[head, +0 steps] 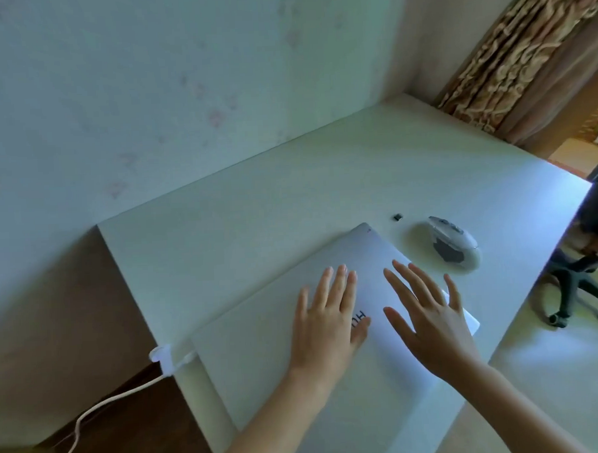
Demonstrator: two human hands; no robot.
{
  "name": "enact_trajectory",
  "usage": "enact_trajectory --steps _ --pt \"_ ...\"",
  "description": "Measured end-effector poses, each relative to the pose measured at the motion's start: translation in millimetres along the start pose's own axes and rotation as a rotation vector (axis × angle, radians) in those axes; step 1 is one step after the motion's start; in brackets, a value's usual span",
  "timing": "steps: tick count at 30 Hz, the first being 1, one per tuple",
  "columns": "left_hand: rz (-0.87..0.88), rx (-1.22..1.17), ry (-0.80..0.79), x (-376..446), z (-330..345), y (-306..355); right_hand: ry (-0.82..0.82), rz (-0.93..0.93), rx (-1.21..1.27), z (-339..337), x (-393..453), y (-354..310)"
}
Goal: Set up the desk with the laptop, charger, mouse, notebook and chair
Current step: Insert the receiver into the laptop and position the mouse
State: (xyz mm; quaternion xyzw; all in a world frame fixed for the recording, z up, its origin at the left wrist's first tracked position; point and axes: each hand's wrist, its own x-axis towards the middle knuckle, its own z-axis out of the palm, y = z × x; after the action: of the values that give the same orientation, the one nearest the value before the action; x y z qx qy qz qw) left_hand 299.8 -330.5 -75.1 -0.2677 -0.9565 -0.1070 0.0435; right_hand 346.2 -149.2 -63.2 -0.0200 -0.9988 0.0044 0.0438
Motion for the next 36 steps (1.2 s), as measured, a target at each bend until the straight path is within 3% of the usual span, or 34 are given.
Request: enact_trajectory --steps 9,12,19,24,32,36 --pt "-0.102 -0.028 0.021 110.6 37.9 39.3 0.14 -0.081 0.136 30.8 97.5 93.6" --pt "-0.162 -0.02 -0.002 118.3 40.5 39.8 0.145 -0.182 0.044 38.3 126.9 104.0" --pt "-0.183 -0.002 -0.003 117.6 41.7 39.9 0.132 -0.208 -0.068 51.1 160.3 121.5" --pt "-0.188 -0.001 0.008 117.2 42.4 39.5 0.271 -0.308 0.082 50.0 168.9 133.0" --pt "-0.193 -0.023 0.045 122.3 37.1 39.6 0.226 -0.333 0.214 46.6 169.1 142.3" --pt "-0.241 -0.111 0.119 139.2 35.7 41.1 0.243 -0.263 0.482 37.0 153.1 132.0"
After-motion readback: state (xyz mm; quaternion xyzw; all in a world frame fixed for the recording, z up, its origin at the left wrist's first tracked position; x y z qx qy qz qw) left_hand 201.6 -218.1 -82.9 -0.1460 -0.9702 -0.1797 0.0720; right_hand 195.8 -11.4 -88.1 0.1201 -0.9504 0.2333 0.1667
